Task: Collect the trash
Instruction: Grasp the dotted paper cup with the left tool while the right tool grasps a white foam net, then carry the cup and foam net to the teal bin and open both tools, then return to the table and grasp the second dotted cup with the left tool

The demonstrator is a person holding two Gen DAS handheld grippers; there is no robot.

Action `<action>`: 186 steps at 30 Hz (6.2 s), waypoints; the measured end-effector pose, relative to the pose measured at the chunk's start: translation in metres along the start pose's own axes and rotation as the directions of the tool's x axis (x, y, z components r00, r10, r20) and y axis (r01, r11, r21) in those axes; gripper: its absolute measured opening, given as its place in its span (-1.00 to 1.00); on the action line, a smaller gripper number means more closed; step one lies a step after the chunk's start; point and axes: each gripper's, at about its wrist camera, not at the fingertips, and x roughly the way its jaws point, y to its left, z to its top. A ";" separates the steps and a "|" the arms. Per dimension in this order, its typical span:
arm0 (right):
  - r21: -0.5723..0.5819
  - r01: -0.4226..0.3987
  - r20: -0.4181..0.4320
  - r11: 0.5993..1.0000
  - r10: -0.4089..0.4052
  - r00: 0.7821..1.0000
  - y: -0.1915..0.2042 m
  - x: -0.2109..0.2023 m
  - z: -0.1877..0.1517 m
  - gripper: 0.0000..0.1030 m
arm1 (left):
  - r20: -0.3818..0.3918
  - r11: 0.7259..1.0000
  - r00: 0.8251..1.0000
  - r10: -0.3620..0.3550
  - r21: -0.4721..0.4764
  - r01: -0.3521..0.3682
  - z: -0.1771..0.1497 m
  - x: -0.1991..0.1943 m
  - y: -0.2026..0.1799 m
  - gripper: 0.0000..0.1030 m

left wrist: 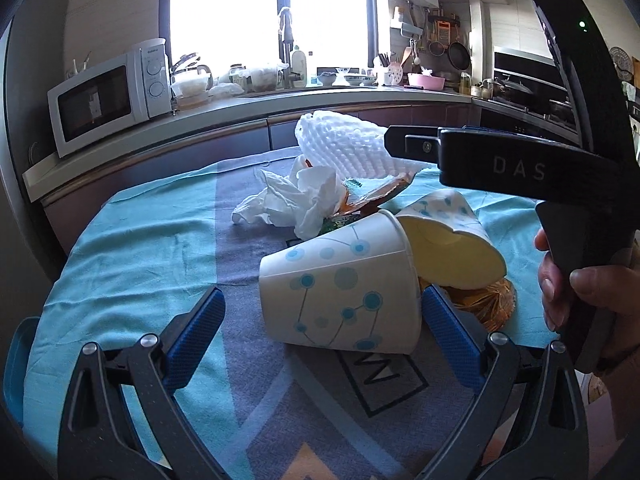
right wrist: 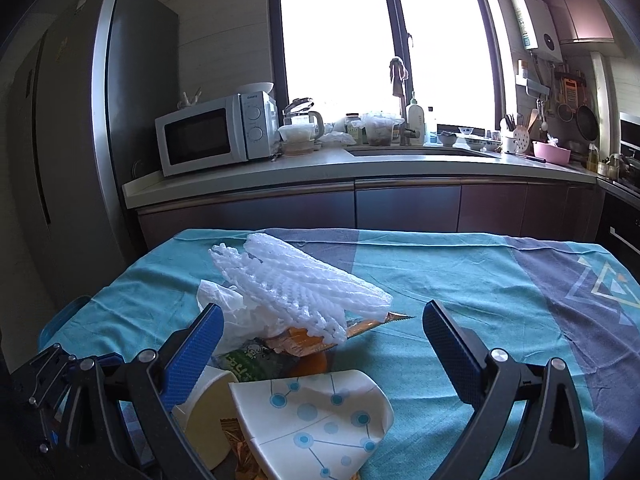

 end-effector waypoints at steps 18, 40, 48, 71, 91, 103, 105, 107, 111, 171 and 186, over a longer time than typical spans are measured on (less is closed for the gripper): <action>-0.111 -0.092 -0.074 0.989 0.084 0.994 0.017 0.016 0.007 -0.82 | 0.045 0.998 0.999 -0.022 -0.056 0.024 -0.002 -0.024 0.034 0.49; -0.079 -0.434 -0.054 0.898 0.431 0.901 0.096 -0.010 0.029 -0.83 | 0.103 0.966 0.971 0.215 -0.167 -0.196 -0.018 -0.093 0.126 0.49; -0.112 -0.580 -0.115 0.807 0.569 0.814 0.172 0.018 0.027 -0.83 | 0.079 0.904 0.924 0.375 -0.252 -0.345 -0.033 -0.125 0.192 0.49; -0.092 -0.762 -0.341 0.641 0.699 0.629 0.331 0.102 0.030 -0.83 | -0.140 0.736 0.802 0.580 -0.332 -0.590 -0.098 -0.127 0.340 0.49; -0.064 -0.716 -0.500 0.695 0.598 0.626 0.387 0.163 0.010 -0.64 | -0.272 0.688 0.824 0.497 -0.455 -0.565 -0.136 -0.073 0.402 0.48; -0.034 -0.706 -0.473 0.707 0.611 0.634 0.357 0.152 0.012 -0.43 | -0.211 0.685 0.830 0.516 -0.479 -0.549 -0.130 -0.092 0.385 0.50; -0.039 -0.707 -0.457 0.706 0.617 0.641 0.346 0.143 0.015 -0.37 | -0.180 0.702 0.839 0.513 -0.475 -0.531 -0.121 -0.096 0.376 0.53; -0.052 -0.706 -0.433 0.707 0.621 0.654 0.334 0.132 0.019 -0.26 | -0.142 0.723 0.849 0.508 -0.466 -0.510 -0.112 -0.103 0.364 0.56; -0.071 -0.689 -0.379 0.722 0.619 0.688 0.300 0.108 0.026 -0.17 | -0.064 0.778 0.876 0.479 -0.432 -0.456 -0.091 -0.110 0.335 0.61; 0.257 -0.378 -0.188 0.890 0.429 0.883 -0.015 0.009 -0.020 -0.07 | -0.085 0.823 0.844 -0.529 -0.294 0.486 0.016 0.031 0.056 -0.71; 0.271 -0.326 -0.211 0.906 0.386 0.898 -0.040 0.007 -0.024 -0.07 | -0.009 0.824 0.875 -0.484 -0.341 0.453 0.011 -0.002 0.110 -0.92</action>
